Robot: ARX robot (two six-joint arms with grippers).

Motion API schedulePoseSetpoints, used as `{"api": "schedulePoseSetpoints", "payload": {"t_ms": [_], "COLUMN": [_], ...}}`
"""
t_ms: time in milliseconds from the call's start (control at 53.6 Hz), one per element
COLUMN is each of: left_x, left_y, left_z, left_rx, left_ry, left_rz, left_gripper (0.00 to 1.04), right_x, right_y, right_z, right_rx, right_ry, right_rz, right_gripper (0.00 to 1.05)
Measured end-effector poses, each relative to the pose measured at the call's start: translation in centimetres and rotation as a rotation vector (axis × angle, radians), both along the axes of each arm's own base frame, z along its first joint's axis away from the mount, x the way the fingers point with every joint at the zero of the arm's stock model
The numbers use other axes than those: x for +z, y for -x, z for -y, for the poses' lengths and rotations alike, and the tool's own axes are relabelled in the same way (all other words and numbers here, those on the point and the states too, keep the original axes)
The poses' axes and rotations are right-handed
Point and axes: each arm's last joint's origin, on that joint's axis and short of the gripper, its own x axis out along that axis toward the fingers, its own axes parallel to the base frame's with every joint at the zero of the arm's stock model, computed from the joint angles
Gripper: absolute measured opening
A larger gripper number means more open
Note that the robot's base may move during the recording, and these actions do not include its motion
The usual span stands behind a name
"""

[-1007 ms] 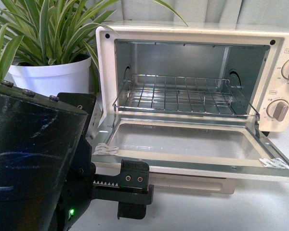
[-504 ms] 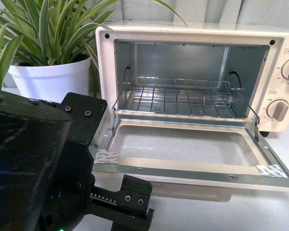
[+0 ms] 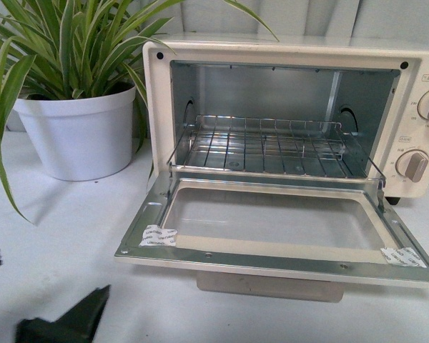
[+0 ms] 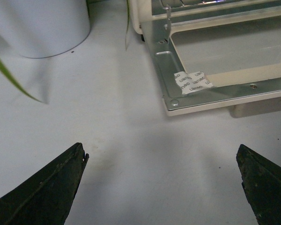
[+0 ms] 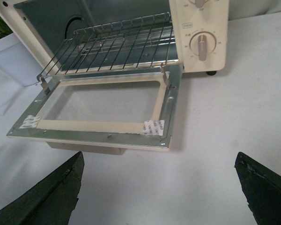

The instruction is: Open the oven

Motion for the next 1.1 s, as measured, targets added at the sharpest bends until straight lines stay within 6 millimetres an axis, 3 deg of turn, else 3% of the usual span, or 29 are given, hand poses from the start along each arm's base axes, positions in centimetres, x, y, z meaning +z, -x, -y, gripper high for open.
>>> {"api": "schedulePoseSetpoints", "payload": {"t_ms": [373,672,765,951,1101], "left_x": [0.6,0.8,1.0,1.2,1.1], "left_y": [4.7,5.1,5.2,6.3,6.3], "left_z": [-3.6,-4.1,-4.9,-7.3,-8.1], "left_rx": [0.069,0.097,0.198,0.201,0.2], "left_ry": [0.109,0.128,0.166,0.173,0.173], "left_rz": [0.116,0.146,0.252,0.279,0.281], "left_gripper": [0.98,0.98,0.78,0.32,0.06], "right_x": [-2.5,-2.7,-3.1,-4.1,-4.0], "right_y": [1.9,2.2,2.8,2.9,2.9], "right_z": [1.4,1.5,1.2,1.2,1.2], "right_rx": [-0.035,-0.077,-0.238,-0.242,-0.243], "right_ry": [0.02,0.048,0.182,0.222,0.225], "right_rz": [0.087,0.137,0.288,0.304,0.307], "right_gripper": [0.95,0.93,0.71,0.26,0.01]}}
